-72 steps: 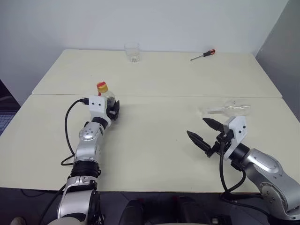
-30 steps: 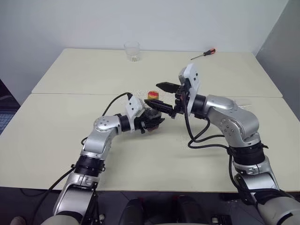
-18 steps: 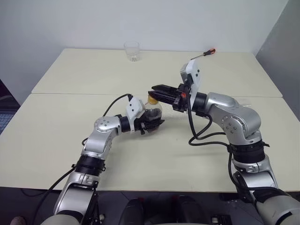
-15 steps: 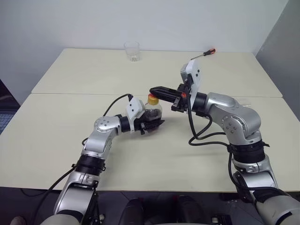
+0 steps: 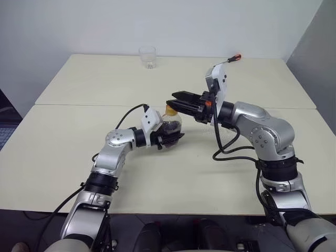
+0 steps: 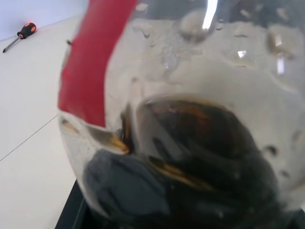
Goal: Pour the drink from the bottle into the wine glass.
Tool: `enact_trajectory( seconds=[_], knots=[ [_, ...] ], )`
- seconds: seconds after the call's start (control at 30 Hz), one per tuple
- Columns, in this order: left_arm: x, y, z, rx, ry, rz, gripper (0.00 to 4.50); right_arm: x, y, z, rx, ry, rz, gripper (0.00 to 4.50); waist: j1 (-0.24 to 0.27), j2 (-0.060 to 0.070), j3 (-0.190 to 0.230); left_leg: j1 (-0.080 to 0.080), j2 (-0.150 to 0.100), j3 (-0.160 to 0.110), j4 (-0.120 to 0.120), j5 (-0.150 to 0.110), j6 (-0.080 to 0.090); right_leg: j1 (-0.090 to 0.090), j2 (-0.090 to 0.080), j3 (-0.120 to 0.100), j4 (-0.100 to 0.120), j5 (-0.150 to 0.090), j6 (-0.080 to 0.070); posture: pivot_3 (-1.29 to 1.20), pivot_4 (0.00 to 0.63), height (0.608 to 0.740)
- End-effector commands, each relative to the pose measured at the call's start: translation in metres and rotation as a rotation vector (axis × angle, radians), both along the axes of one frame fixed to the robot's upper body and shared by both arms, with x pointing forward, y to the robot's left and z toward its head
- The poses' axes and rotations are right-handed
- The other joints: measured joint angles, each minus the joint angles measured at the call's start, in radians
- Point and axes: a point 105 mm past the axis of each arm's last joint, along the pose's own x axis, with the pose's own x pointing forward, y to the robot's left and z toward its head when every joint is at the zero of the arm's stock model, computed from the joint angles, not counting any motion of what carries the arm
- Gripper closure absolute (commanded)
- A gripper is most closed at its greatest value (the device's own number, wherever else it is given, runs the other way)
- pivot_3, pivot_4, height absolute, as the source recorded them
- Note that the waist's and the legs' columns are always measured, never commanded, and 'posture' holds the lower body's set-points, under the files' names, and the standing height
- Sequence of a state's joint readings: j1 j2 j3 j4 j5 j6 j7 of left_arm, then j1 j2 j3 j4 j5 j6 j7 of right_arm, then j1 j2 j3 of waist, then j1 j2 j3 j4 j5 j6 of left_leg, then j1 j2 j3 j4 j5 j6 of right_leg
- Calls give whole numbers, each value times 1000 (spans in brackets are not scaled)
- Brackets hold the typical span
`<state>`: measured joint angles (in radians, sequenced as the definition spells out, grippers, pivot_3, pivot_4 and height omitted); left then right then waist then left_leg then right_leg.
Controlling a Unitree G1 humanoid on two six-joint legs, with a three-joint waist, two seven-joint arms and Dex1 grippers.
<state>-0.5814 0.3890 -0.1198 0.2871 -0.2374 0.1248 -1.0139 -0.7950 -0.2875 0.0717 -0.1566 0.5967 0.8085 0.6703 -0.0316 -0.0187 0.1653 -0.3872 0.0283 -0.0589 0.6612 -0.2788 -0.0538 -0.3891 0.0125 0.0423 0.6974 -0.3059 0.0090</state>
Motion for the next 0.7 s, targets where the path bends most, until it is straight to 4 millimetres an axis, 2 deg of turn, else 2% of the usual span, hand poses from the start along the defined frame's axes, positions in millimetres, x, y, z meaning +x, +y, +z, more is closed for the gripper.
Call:
enact_trajectory(
  seconds=[0.03, 0.37, 0.6, 0.7],
  knots=[
    [3, -5, 20, -22, -79, -16, 2291, -6, 2, 12, 14, -44, 29, 2559, 0, 0, 0, 0, 0, 0, 0, 0, 0, 0, 0, 0, 0, 0, 0, 0, 150, 740],
    [4, -10, 24, -35, -85, -25, 2291, -6, 7, 0, -29, -59, 39, 2559, 0, 0, 0, -1, 0, 0, 0, 0, 0, -1, 0, 0, 0, 0, 0, 0, 150, 740],
    [3, -11, 25, -36, -87, -31, 2291, -1, 7, 0, -29, -74, 21, 2559, 0, 0, 0, -2, 0, -1, 0, 0, 0, -1, 0, -1, 0, 0, 0, 0, 150, 740],
    [4, -10, 27, -34, -89, -29, 2291, 1, 7, 2, -23, -79, 11, 1957, 0, 0, 0, -2, 0, -1, 0, 0, 0, -1, 0, -1, 0, 0, 0, 0, 150, 740]
  ],
)
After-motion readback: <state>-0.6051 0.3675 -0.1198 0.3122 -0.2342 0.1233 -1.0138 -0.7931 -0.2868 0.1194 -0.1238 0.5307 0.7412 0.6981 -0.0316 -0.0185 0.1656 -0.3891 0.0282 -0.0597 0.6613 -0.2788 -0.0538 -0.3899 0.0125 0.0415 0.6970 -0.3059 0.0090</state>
